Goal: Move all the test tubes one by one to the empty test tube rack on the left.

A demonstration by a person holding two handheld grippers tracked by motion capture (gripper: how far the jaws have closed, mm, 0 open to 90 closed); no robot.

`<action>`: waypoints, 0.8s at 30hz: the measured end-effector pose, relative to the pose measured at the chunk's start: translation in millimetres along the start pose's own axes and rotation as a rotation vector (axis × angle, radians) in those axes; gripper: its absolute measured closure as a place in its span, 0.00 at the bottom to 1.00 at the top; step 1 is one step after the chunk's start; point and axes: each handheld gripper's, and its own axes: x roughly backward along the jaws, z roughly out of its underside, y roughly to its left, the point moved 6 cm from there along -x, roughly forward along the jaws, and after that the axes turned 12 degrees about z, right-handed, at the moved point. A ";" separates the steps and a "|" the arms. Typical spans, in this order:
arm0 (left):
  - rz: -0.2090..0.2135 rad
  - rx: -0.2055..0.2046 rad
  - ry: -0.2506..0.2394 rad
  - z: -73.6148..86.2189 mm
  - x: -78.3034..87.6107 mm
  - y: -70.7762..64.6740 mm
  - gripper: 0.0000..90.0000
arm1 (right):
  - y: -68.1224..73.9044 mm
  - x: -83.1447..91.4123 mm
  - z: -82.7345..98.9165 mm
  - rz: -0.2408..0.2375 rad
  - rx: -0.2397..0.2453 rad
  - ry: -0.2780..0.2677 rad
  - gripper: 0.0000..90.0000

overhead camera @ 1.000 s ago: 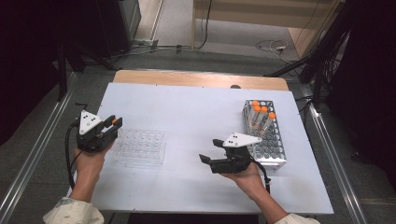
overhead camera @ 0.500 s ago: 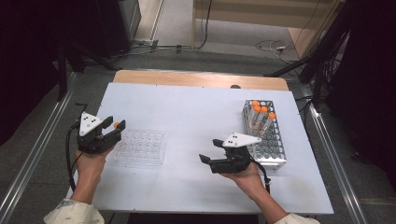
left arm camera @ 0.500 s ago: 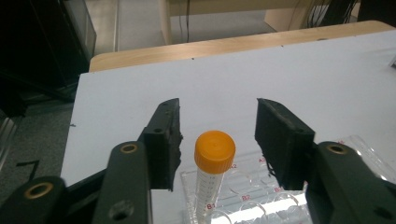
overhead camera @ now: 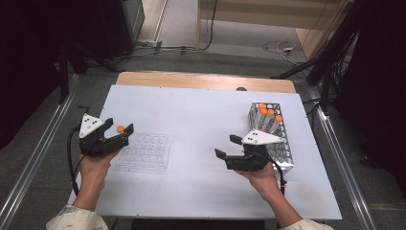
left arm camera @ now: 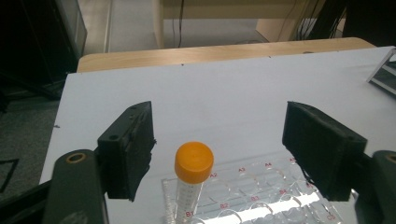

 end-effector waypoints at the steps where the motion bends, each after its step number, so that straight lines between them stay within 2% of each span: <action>1: 0.004 0.001 -0.001 -0.2 -0.5 -0.8 0.25 | -4.2 2.7 -2.0 0.008 -0.009 -0.009 0.26; 11: 0.023 0.000 0.010 -0.6 -2.3 -8.6 0.22 | -49.7 26.5 -12.4 0.126 -0.066 -0.065 0.23; 17: 0.087 0.002 0.012 -2.1 -4.8 -23.4 0.21 | -76.7 39.3 -14.7 0.208 -0.089 -0.093 0.23; 24: 0.111 -0.045 0.028 1.4 -12.2 -44.8 0.21 | -112.6 51.0 -10.5 0.303 -0.123 -0.122 0.24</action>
